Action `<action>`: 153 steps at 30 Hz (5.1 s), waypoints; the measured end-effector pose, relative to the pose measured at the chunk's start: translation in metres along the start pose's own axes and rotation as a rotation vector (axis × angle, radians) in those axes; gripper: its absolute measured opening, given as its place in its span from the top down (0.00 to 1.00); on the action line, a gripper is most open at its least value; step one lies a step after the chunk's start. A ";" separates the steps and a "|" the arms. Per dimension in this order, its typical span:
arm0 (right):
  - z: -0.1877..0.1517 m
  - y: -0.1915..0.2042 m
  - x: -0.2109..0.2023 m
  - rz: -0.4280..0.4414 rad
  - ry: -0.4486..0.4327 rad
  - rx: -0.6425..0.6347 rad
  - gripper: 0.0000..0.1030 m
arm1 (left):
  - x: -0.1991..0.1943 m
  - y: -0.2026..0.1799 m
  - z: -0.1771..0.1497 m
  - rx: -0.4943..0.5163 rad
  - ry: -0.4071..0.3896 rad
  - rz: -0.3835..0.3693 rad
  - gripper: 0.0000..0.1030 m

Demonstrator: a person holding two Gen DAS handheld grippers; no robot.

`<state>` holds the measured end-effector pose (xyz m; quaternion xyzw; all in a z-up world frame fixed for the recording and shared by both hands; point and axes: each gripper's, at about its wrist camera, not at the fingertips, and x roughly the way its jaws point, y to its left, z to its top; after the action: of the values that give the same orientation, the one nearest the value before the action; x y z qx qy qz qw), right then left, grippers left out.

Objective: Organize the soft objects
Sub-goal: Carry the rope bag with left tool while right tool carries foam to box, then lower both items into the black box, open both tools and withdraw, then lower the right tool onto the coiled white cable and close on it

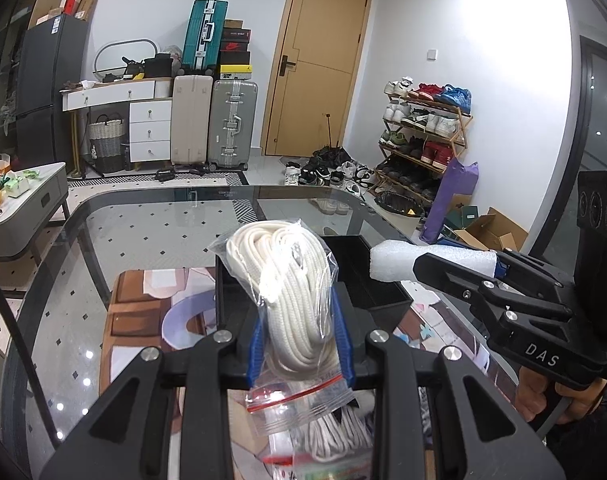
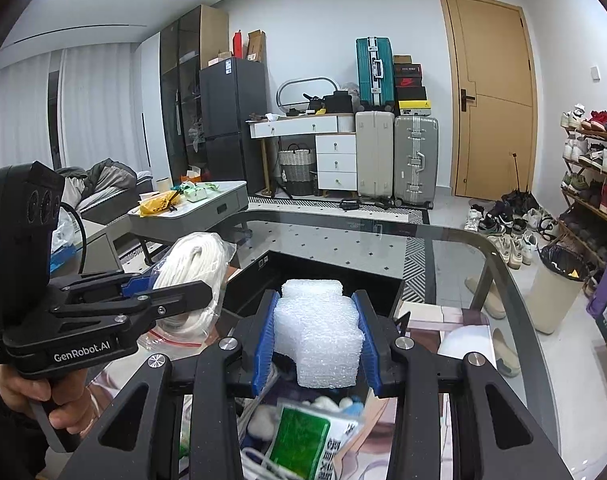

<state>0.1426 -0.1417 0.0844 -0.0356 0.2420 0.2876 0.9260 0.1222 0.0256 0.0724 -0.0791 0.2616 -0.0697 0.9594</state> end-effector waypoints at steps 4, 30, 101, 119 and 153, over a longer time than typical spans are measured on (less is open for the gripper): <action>0.007 -0.005 0.016 -0.005 0.012 0.006 0.64 | 0.013 0.001 0.004 -0.003 0.017 0.001 0.73; 0.015 -0.018 0.090 -0.009 0.132 -0.006 0.64 | 0.063 0.015 0.014 -0.061 0.075 0.045 0.73; -0.057 -0.040 -0.015 -0.029 0.236 0.051 0.01 | -0.031 -0.001 -0.042 -0.019 0.061 0.155 0.00; -0.084 -0.035 -0.006 0.053 0.343 -0.033 0.01 | -0.033 -0.015 -0.082 0.027 0.161 0.166 0.00; -0.101 -0.034 0.034 0.088 0.436 0.039 0.09 | -0.016 -0.011 -0.090 0.038 0.196 0.163 0.00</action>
<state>0.1430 -0.1728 -0.0228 -0.0685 0.4434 0.3084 0.8388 0.0617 0.0074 0.0060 -0.0324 0.3582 -0.0036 0.9331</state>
